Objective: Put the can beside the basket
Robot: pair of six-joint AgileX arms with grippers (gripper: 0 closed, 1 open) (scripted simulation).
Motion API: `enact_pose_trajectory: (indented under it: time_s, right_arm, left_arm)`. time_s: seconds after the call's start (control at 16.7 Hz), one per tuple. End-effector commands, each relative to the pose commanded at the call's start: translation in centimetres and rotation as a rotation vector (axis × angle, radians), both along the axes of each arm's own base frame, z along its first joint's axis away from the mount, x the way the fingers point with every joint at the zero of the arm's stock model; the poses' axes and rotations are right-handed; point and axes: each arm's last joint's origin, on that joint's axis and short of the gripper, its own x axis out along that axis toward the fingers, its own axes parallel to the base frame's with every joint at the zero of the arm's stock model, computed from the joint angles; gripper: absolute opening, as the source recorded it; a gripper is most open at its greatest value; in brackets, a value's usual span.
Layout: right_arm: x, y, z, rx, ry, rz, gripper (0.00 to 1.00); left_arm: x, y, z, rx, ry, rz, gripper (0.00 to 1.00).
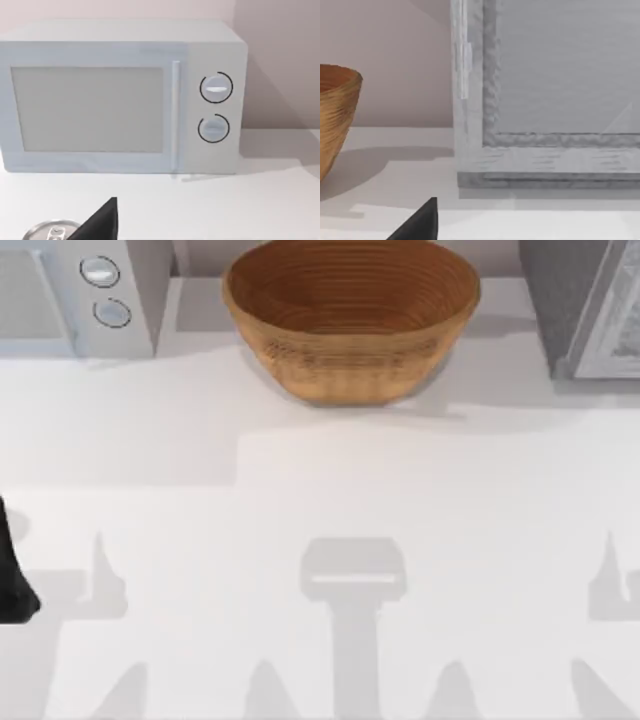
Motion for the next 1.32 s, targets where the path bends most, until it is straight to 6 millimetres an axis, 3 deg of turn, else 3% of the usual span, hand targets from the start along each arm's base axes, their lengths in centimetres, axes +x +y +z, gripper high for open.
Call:
enact_pose_trajectory:
  time_s: [0.3,0.66,0.84,1.02,1.32]
  right_arm:
    - [0.0,0.0,0.0,0.0,0.0,0.0,1.0]
    - [0.0,0.0,0.0,0.0,0.0,0.0,1.0]
    - [0.0,0.0,0.0,0.0,0.0,0.0,1.0]
    - [0.0,0.0,0.0,0.0,0.0,0.0,1.0]
    - [0.0,0.0,0.0,0.0,0.0,0.0,1.0]
  left_arm:
    - [0.1,0.0,1.0,0.036,0.043,0.0,1.0]
    - [2.0,0.2,6.2,0.237,0.312,-0.021,1.0]
    - [4.9,0.5,9.2,0.369,0.511,-0.063,1.0]
    - [9.1,1.3,11.4,0.495,0.729,-0.133,1.0]
    - [17.5,4.0,11.8,0.635,1.09,-0.31,1.0]
